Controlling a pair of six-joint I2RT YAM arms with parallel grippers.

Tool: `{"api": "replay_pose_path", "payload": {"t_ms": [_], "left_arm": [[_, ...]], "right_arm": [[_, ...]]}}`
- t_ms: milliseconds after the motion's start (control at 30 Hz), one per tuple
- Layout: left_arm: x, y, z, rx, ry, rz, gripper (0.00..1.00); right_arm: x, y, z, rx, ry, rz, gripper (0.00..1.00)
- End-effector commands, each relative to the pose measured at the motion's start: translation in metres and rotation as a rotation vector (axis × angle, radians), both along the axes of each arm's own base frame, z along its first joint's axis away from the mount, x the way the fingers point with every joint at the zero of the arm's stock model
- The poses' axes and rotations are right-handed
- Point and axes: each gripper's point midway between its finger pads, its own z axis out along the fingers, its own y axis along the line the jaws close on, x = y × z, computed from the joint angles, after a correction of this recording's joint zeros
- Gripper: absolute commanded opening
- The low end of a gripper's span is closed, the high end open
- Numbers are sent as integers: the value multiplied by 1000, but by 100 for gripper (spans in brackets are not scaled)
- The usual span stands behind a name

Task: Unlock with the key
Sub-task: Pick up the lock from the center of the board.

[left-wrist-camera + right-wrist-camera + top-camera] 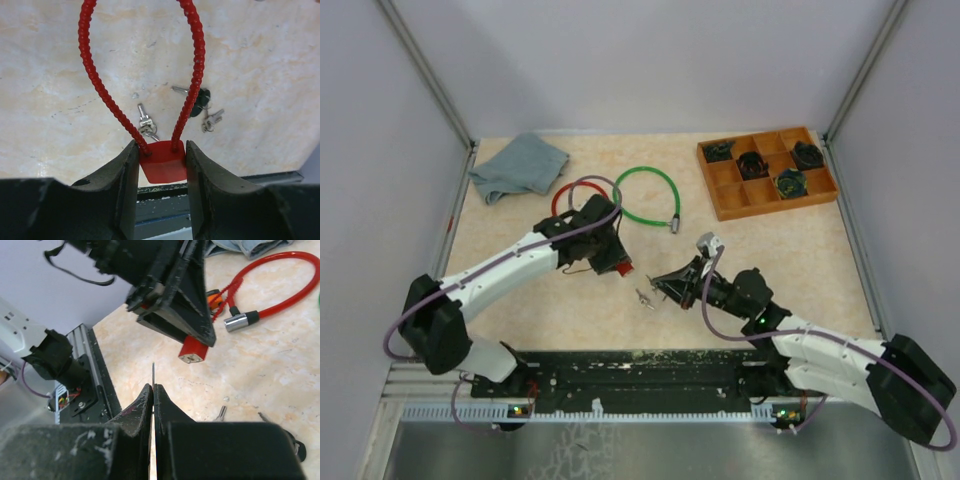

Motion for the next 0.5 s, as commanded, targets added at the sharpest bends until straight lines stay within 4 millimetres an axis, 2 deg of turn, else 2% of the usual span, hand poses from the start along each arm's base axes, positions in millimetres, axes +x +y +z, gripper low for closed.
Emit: {"api": "replay_pose_path", "payload": {"t_ms": [0,100,200,367,467], "left_arm": [[9,-23,38,-205,-156,-27,0],[8,-27,58,-277,-212,-51,0],[6,-31,69,-309,-226,-71,0],[2,-36,67,-331,-201,-91,0],[-1,-41,63,-338,-176,-108,0]], "right_arm": [[15,9,32,58,-60,-43,0],[22,13,24,27,-24,-66,0],[27,17,18,9,7,-75,0],[30,26,17,-8,30,-59,0],[35,24,18,-2,31,-87,0]]}}
